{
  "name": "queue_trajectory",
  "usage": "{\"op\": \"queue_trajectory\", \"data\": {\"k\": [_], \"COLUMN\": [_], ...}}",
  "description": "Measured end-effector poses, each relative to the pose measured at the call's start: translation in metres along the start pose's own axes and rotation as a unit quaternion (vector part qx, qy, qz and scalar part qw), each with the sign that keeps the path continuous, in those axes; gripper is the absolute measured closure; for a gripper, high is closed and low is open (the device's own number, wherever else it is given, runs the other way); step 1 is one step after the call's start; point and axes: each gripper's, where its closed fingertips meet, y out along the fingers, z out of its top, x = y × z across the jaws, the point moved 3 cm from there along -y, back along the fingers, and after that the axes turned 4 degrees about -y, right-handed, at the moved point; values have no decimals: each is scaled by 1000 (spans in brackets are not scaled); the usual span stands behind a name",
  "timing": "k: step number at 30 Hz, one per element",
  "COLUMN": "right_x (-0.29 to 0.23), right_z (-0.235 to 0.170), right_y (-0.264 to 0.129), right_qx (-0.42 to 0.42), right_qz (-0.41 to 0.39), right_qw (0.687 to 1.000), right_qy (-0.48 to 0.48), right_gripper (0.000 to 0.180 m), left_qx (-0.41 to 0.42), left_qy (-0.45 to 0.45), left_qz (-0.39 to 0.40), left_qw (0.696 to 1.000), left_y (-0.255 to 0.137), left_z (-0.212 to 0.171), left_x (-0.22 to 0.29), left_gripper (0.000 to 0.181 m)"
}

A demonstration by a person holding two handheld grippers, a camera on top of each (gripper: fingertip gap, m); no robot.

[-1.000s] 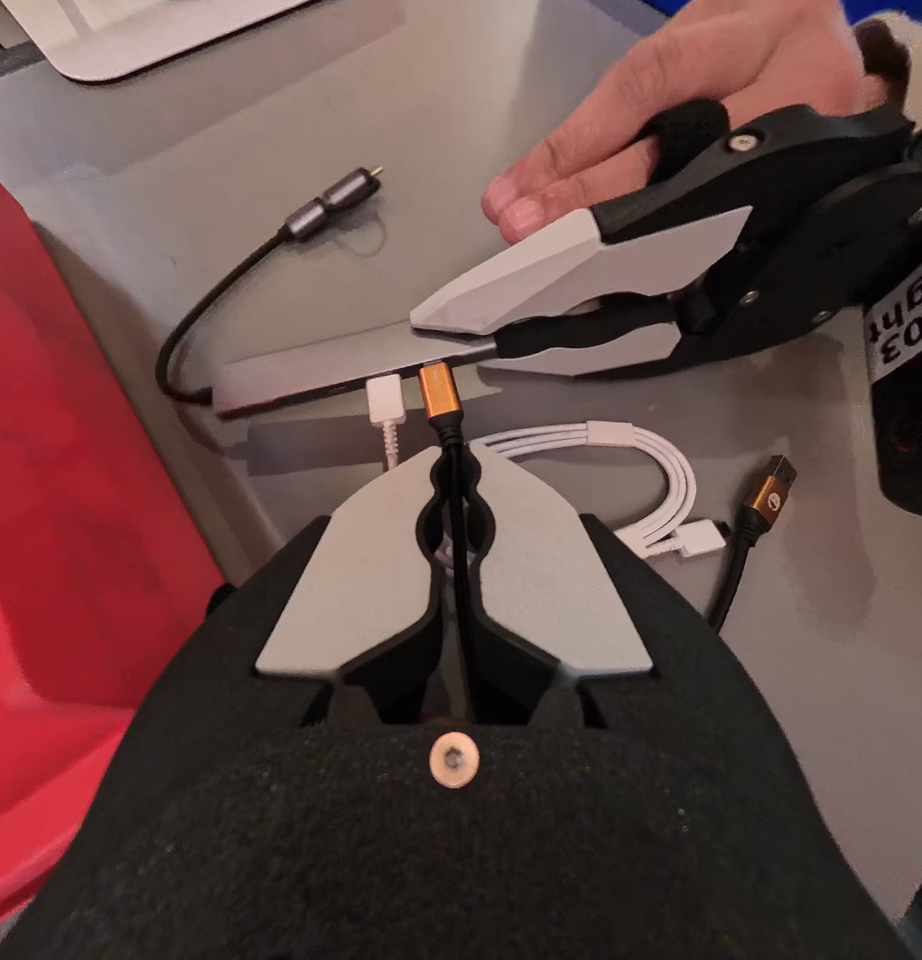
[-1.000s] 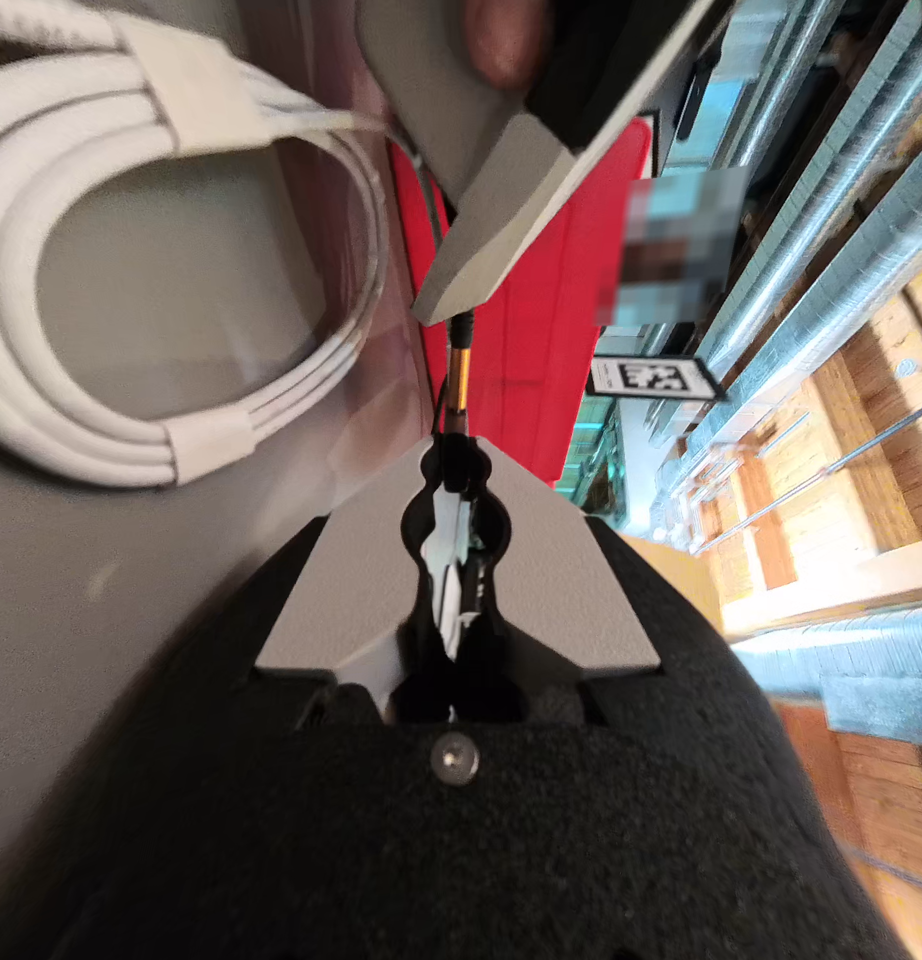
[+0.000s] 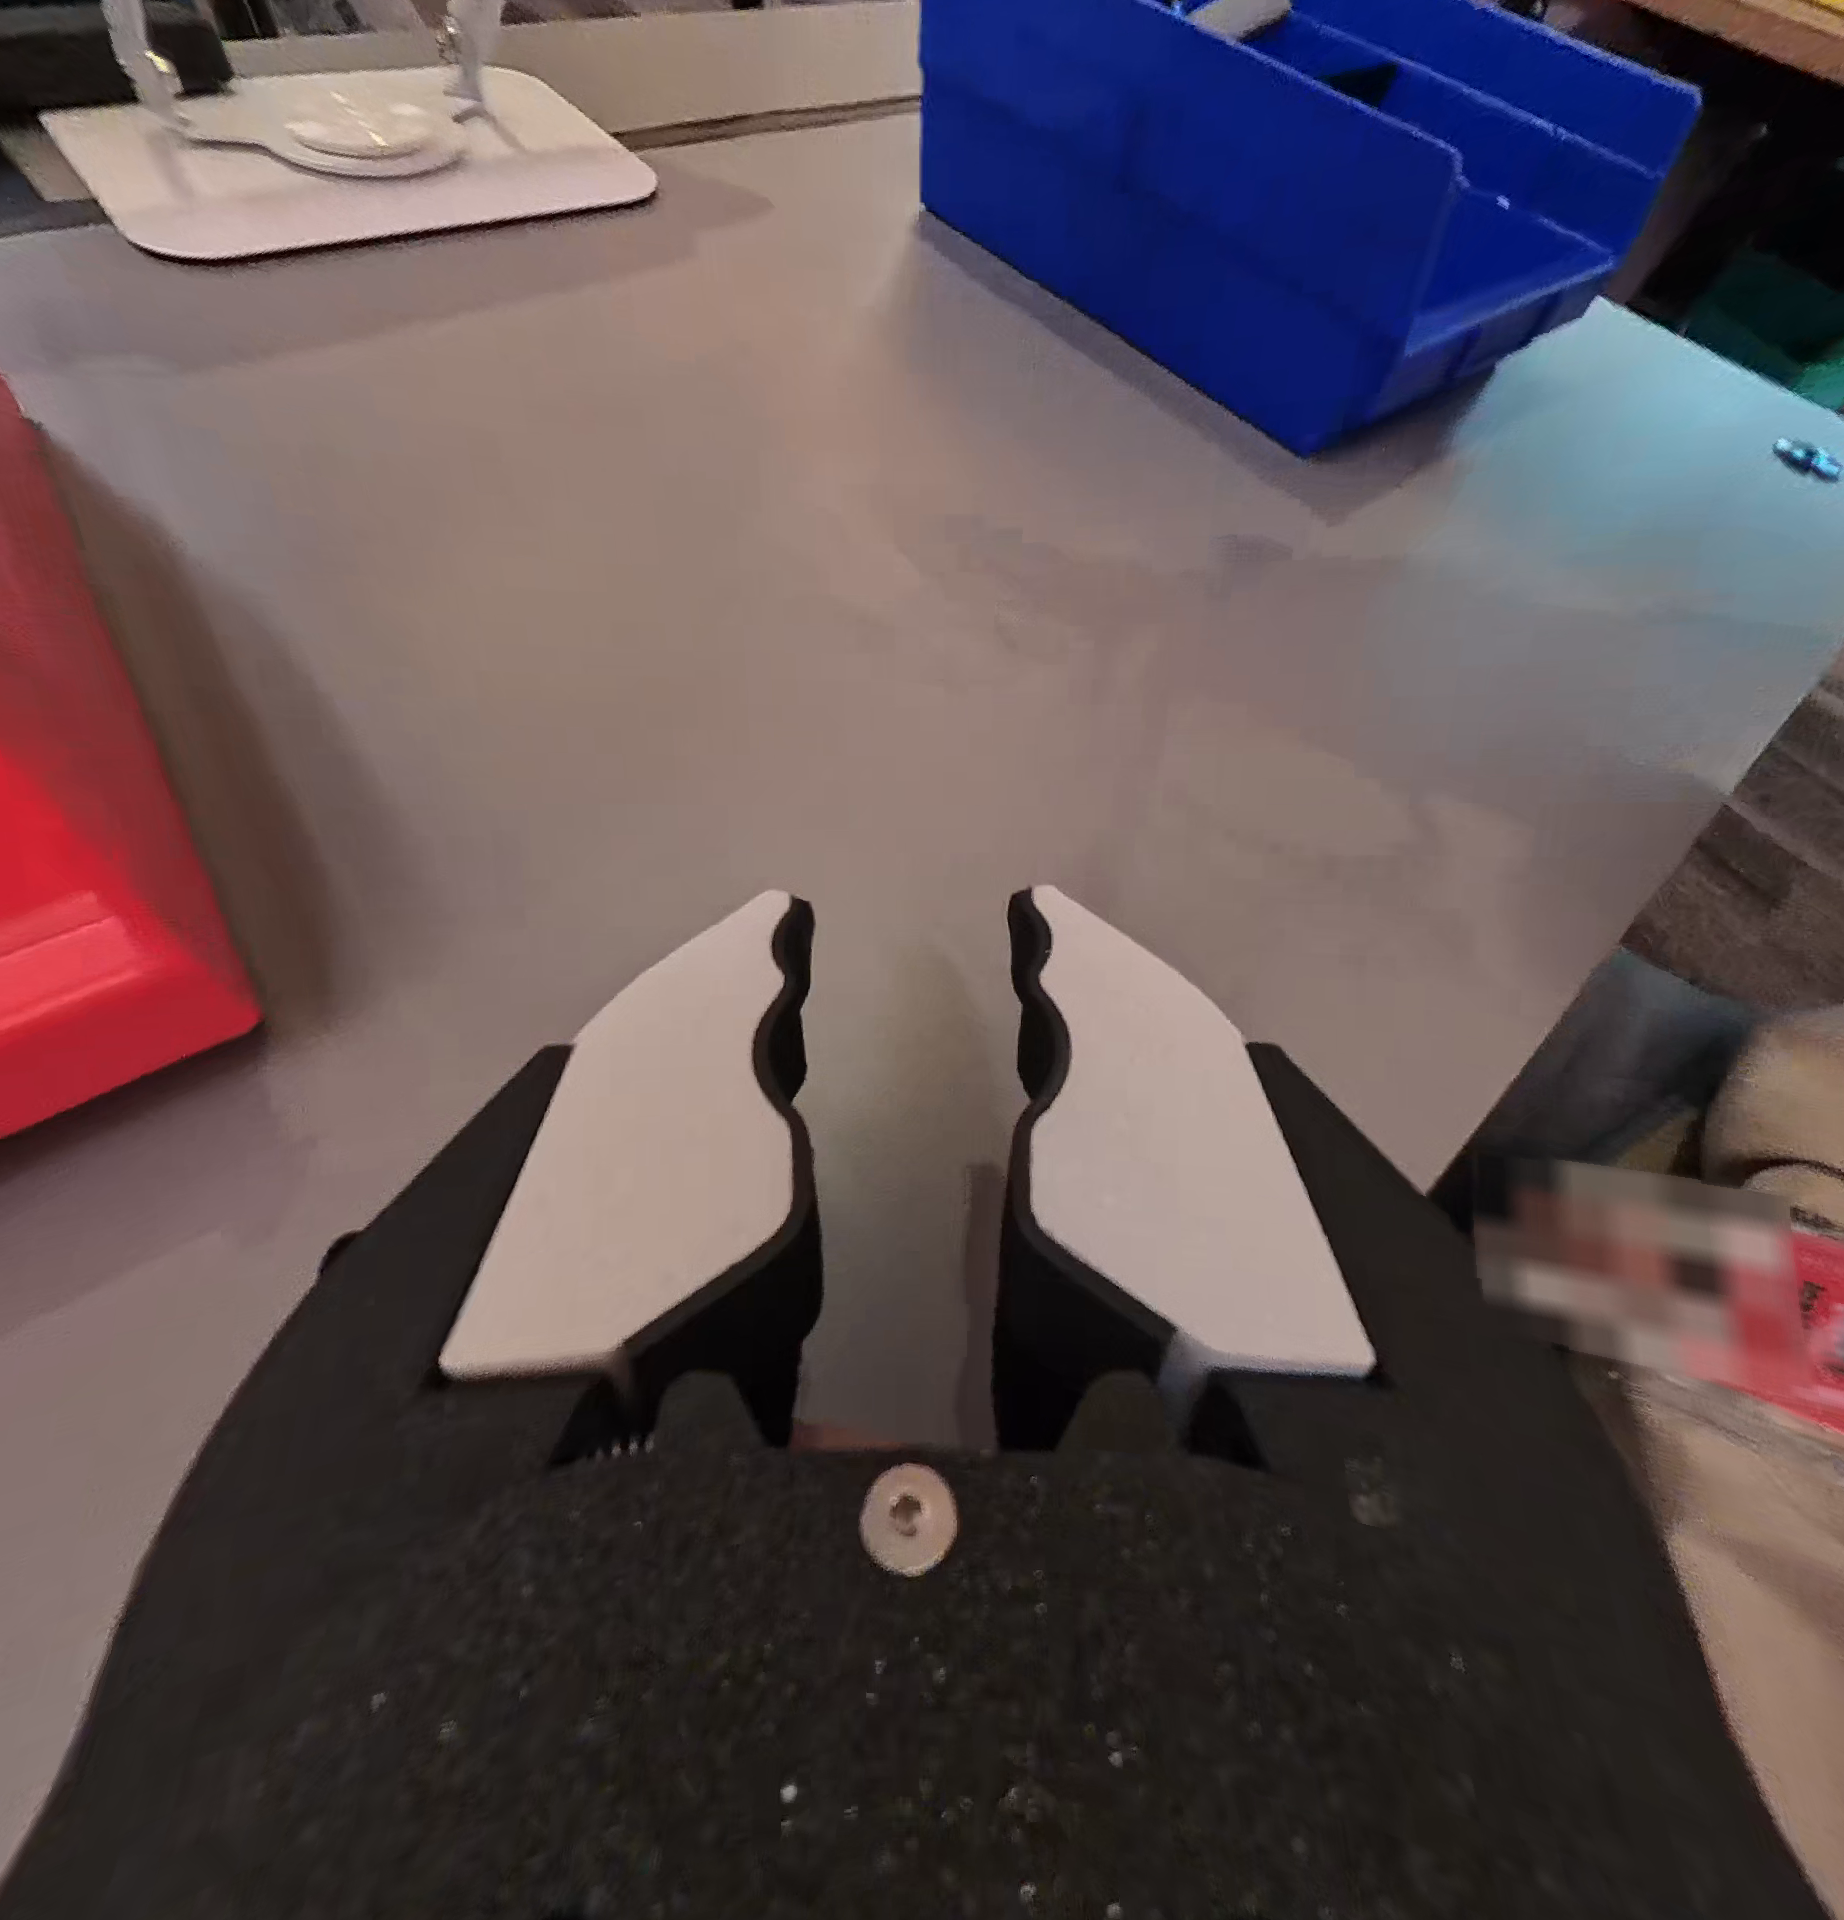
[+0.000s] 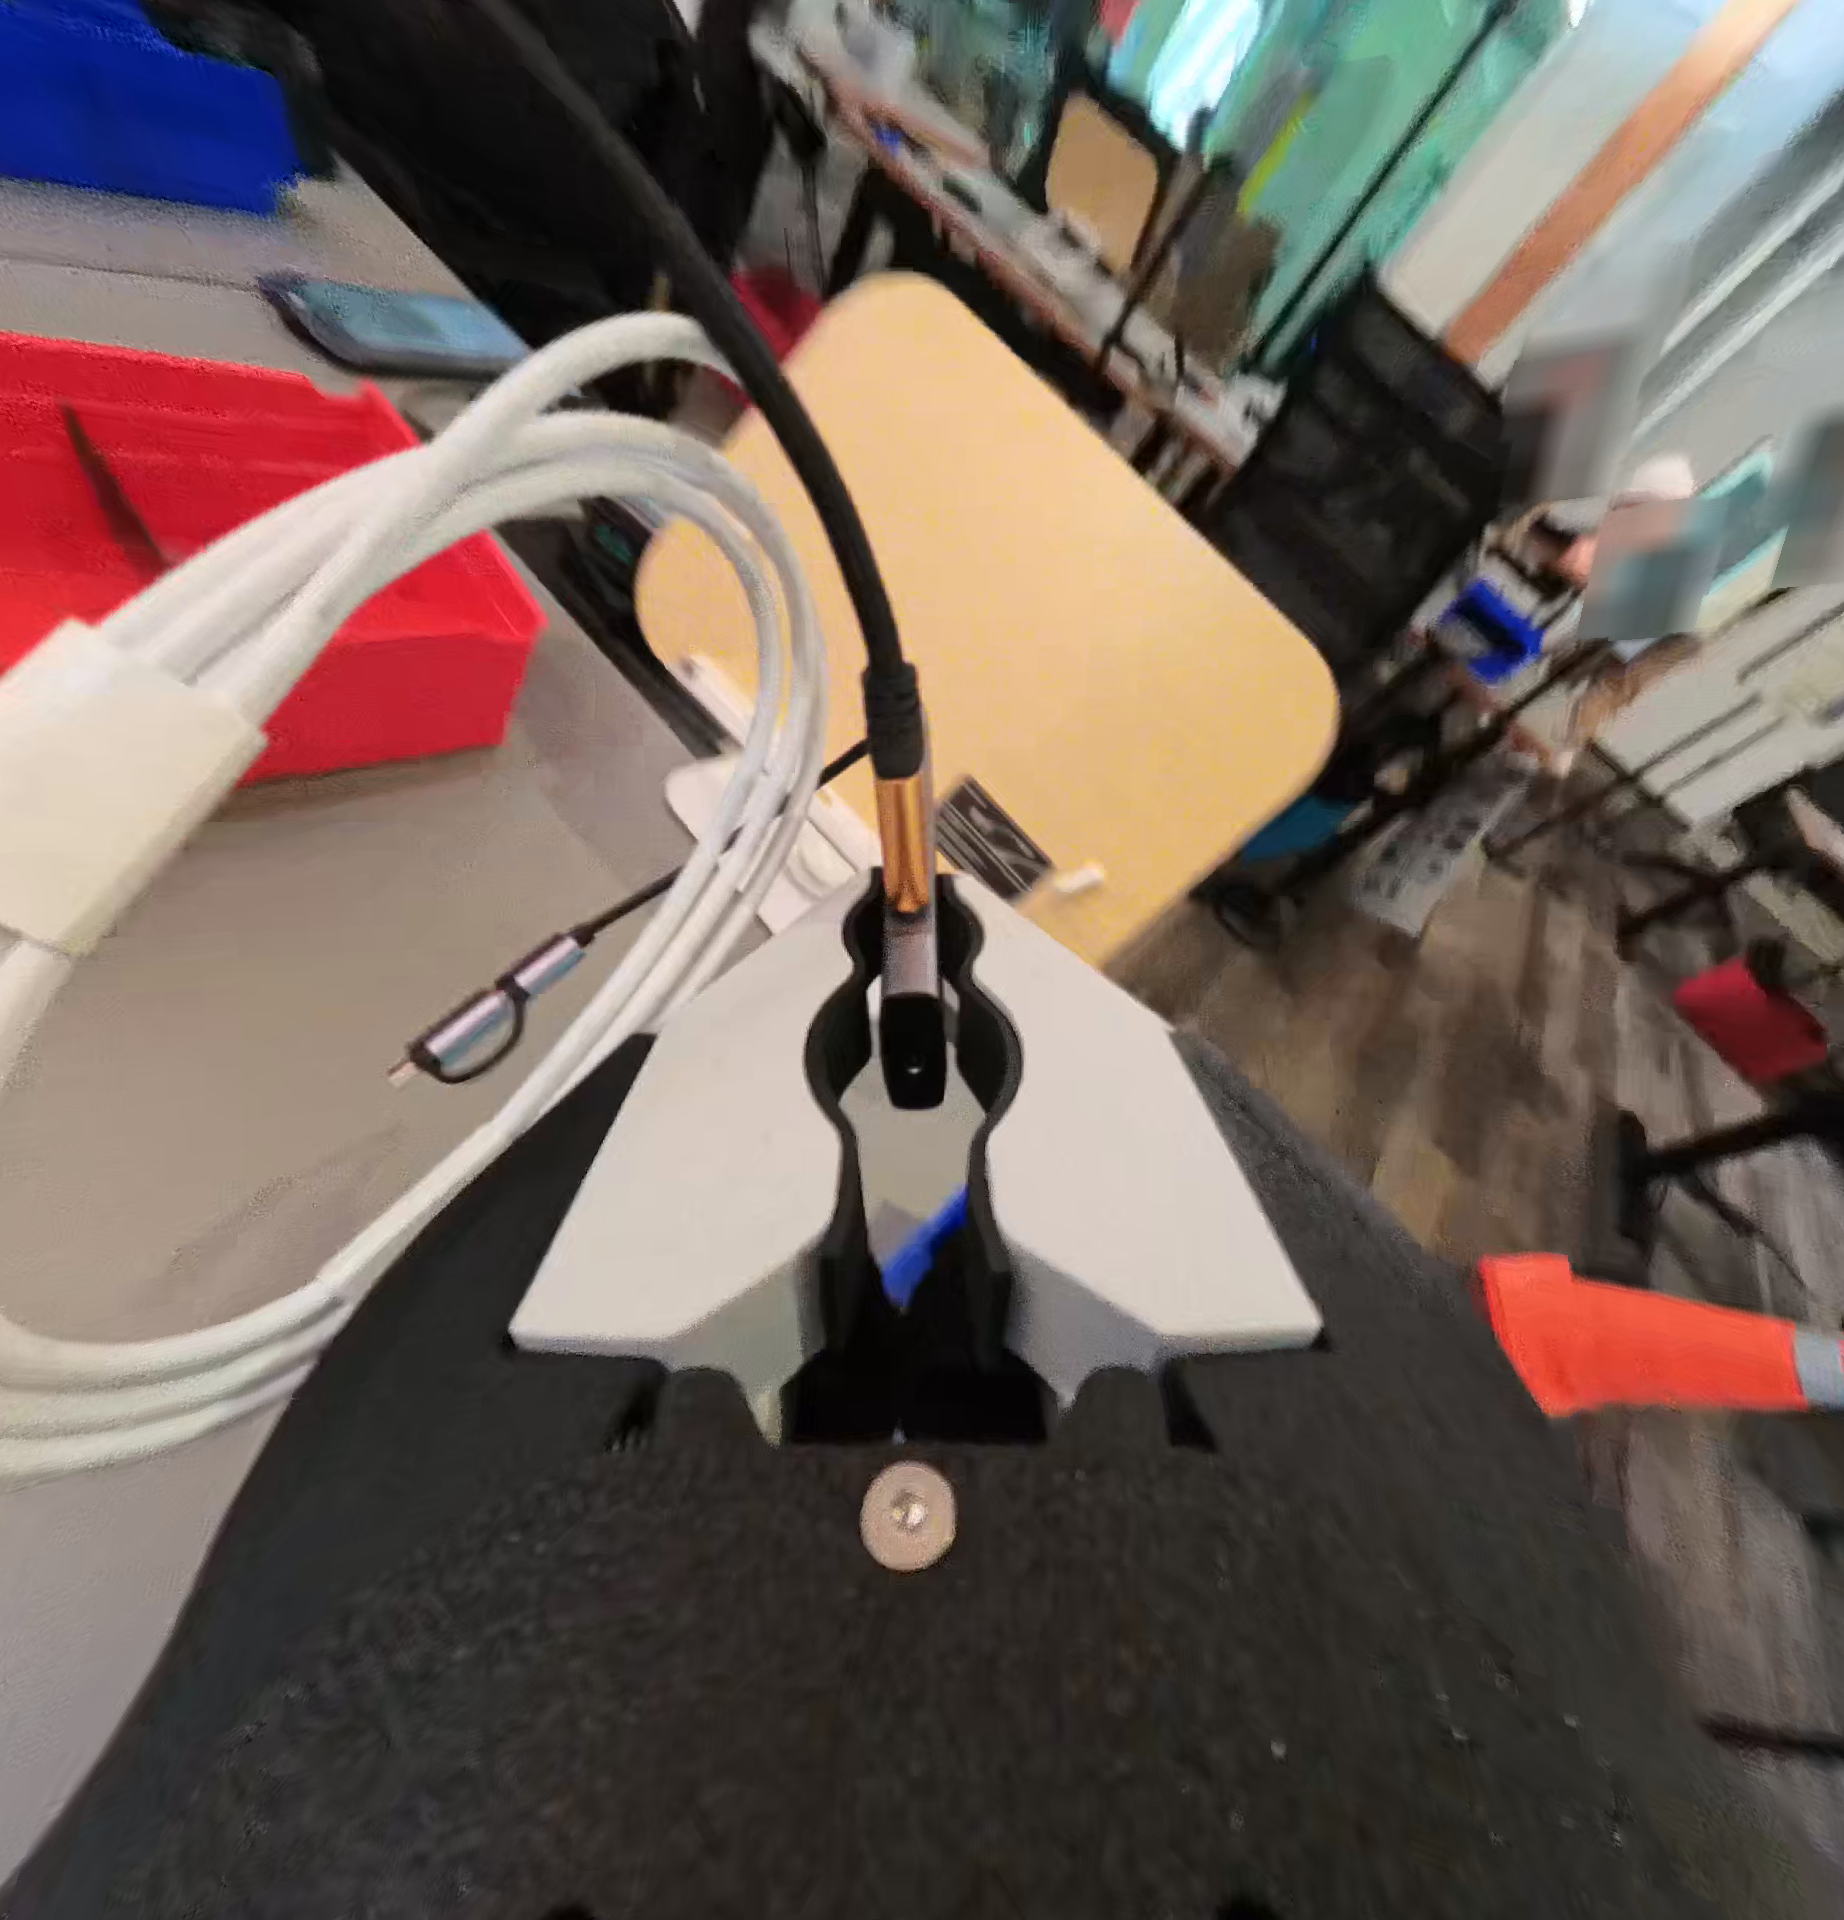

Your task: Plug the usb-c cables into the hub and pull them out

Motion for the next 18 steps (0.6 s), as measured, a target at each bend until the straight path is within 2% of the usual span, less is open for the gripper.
{"op": "queue_trajectory", "data": {"k": [4, 8, 10, 14, 18], "right_x": [67, 98, 94, 66, 45], "right_z": [-43, -126, -169, -244, -314], "right_y": [-8, 15, 33, 66, 80], "right_qx": [-77, -117, -128, -181, -328], "right_qz": [57, 111, 145, 210, 214], "right_qw": [991, 957, 934, 868, 848], "right_qy": [89, 240, 299, 411, 357], "right_gripper": [171, 171, 171, 172, 165], "left_qx": [-2, -5, -18, -30, -44], "left_qy": [31, 44, 44, 40, 44], "left_qz": [6, 3, 5, 5, 12], "left_qw": [999, 999, 999, 999, 998], "left_y": [0, 3, 6, 10, 14], "left_z": [4, 5, 1, -5, -11], "left_x": [11, 15, 13, 11, 6], "left_gripper": [146, 148, 148, 148, 148]}}
